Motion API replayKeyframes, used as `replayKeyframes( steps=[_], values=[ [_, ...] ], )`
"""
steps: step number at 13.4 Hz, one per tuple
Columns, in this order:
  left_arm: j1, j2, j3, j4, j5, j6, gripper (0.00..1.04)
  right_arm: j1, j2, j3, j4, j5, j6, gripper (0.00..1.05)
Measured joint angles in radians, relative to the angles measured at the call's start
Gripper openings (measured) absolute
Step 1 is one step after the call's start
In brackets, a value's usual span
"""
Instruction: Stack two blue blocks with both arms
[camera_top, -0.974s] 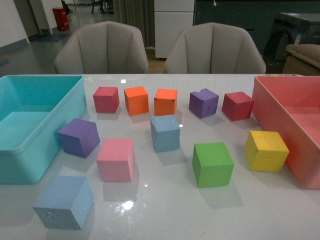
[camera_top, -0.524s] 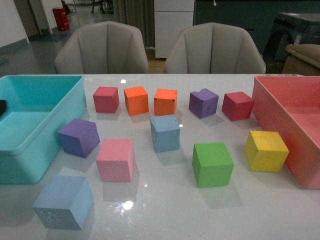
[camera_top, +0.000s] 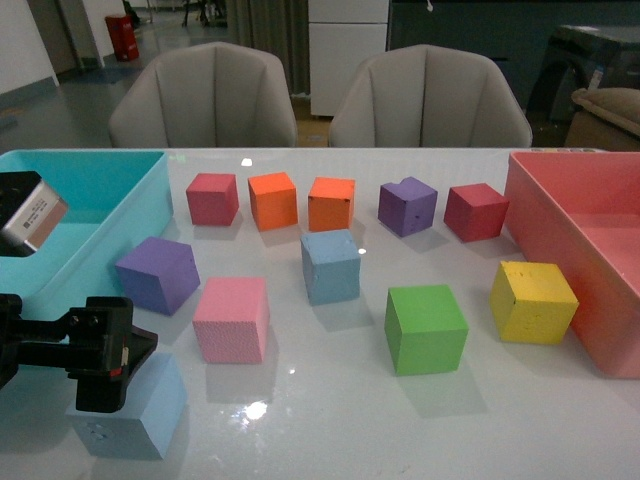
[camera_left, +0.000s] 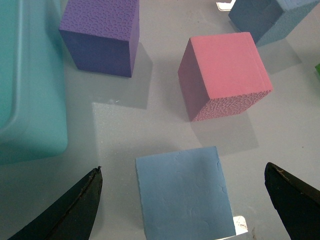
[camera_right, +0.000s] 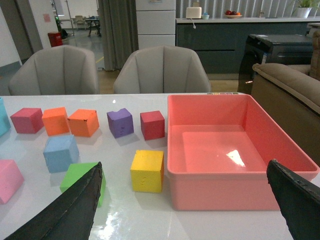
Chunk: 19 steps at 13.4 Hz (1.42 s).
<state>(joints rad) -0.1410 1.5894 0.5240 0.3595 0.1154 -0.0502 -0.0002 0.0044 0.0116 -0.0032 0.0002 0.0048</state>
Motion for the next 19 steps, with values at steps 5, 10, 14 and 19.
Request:
replayKeyframes(
  steps=[5, 10, 14, 19],
  values=[
    [-0.002, 0.054, 0.019, -0.022, 0.002, -0.008, 0.98, 0.0, 0.0, 0.0, 0.0, 0.0, 0.0, 0.98],
    [-0.046, 0.154, 0.02, 0.039, -0.042, -0.013, 0.98, 0.0, 0.0, 0.0, 0.0, 0.0, 0.0, 0.98],
    [-0.057, 0.253, 0.02, 0.106, -0.064, 0.005, 0.98, 0.0, 0.0, 0.0, 0.0, 0.0, 0.0, 0.98],
    [-0.121, 0.208, -0.006, 0.108, -0.13, 0.05, 0.58, 0.0, 0.0, 0.0, 0.0, 0.0, 0.0, 0.98]
  ],
)
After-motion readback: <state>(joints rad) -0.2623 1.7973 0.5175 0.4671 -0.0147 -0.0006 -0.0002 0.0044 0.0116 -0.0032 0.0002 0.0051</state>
